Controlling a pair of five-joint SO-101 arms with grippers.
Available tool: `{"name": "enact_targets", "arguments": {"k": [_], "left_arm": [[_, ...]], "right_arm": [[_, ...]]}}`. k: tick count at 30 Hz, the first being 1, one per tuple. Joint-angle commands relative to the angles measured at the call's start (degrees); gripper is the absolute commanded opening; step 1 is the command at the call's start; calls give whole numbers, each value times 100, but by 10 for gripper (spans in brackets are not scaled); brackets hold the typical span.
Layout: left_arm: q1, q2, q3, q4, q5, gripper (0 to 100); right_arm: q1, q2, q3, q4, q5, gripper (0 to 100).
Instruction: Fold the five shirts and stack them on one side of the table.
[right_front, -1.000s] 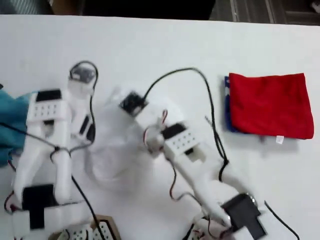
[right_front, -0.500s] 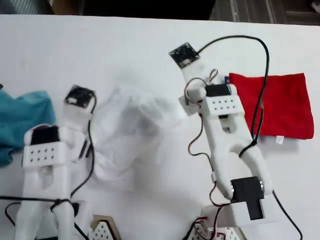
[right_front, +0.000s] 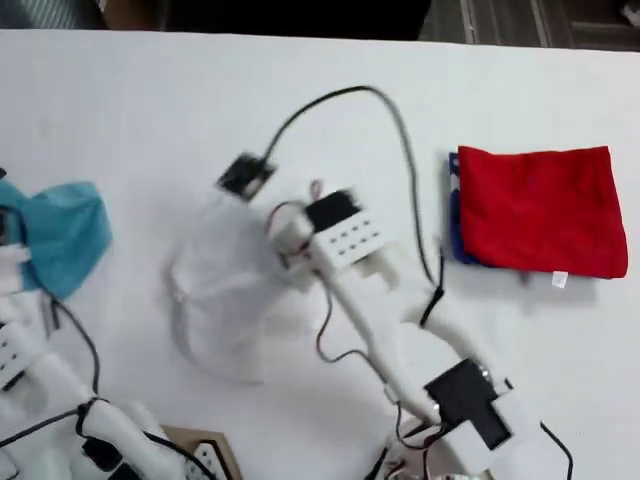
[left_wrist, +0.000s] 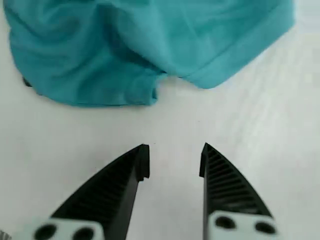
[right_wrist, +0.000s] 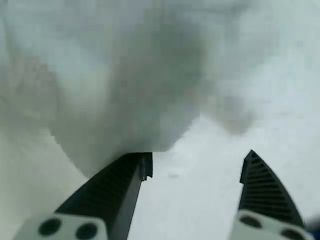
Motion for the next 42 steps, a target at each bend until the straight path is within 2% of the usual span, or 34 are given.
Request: {"name": "enact_targets", "arguments": {"k": [1, 8, 13, 17, 20, 24, 28, 33, 38, 42], "left_arm": [[-440, -53, -31, -510, -422, 188], [-343, 1873, -523, -870, -440, 188], [-527, 3270, -1701, -123, -229, 188], [-554, 3701, -2369, 396, -229, 186], [-536, 3719, -2563, 580, -229, 186], [-536, 3719, -2580, 659, -246, 186], [-554, 3719, -2563, 668, -246, 186], [-492, 3719, -2563, 747, -246, 186], [-378, 3719, -2563, 747, -246, 186], [-255, 3719, -2563, 747, -220, 186]], "right_arm": [[-558, -31, -255, 4, -44, 293], [-1182, -31, -246, 4, -264, 293], [-1437, 40, -176, -48, -237, 293], [-1367, 84, 167, -681, -237, 256], [-1033, 418, 431, -1341, -237, 163], [-136, 1182, 229, -1868, -237, 12], [857, 1675, -598, -1868, -229, 19], [1657, 1701, -2031, -1174, -229, 21], [1965, 1727, -3244, -462, -229, 21], [1912, 1701, -3815, 75, -237, 26]]}}
